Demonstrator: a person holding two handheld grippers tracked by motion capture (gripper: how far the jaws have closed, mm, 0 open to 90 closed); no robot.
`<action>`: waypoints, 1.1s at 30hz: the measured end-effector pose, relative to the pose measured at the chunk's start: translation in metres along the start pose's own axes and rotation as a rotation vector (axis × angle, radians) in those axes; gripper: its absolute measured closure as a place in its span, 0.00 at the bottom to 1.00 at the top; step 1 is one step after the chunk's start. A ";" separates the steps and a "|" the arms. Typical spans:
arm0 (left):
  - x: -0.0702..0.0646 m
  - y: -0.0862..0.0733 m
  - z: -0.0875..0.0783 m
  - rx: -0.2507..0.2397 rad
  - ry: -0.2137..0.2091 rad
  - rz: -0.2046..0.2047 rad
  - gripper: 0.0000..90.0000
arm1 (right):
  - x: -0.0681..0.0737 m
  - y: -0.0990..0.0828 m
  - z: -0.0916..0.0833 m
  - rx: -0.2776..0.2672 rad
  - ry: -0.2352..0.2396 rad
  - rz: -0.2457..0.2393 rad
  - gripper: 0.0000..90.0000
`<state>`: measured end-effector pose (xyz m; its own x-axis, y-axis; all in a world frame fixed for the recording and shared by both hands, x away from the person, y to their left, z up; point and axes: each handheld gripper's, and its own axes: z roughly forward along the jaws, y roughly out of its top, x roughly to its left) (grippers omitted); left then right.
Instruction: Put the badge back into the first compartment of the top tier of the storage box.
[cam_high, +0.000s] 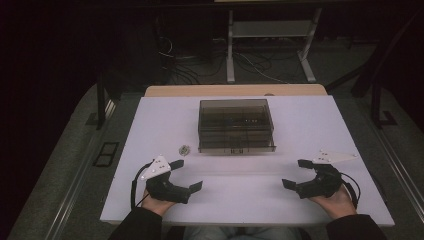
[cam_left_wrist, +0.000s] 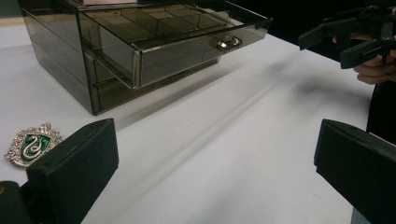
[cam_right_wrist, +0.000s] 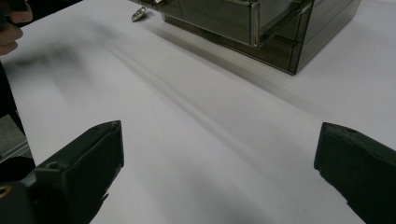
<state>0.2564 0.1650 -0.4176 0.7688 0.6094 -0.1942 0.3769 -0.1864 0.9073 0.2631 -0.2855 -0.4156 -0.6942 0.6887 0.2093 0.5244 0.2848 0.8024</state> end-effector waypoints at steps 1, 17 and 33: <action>0.000 0.000 0.000 0.001 0.000 -0.001 0.00 | 0.000 0.000 0.000 0.000 0.000 0.000 0.01; 0.001 0.001 -0.002 0.006 0.011 0.007 0.00 | 0.001 -0.001 -0.003 -0.003 0.002 0.003 0.01; 0.004 0.015 -0.006 0.036 0.024 0.016 0.00 | -0.003 -0.003 -0.006 0.006 -0.022 0.009 0.01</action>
<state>0.2617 0.1688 -0.4029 0.7624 0.6242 -0.1705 0.3833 -0.2234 0.8962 0.2607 -0.2925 -0.4158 -0.6783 0.7058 0.2043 0.5338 0.2824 0.7970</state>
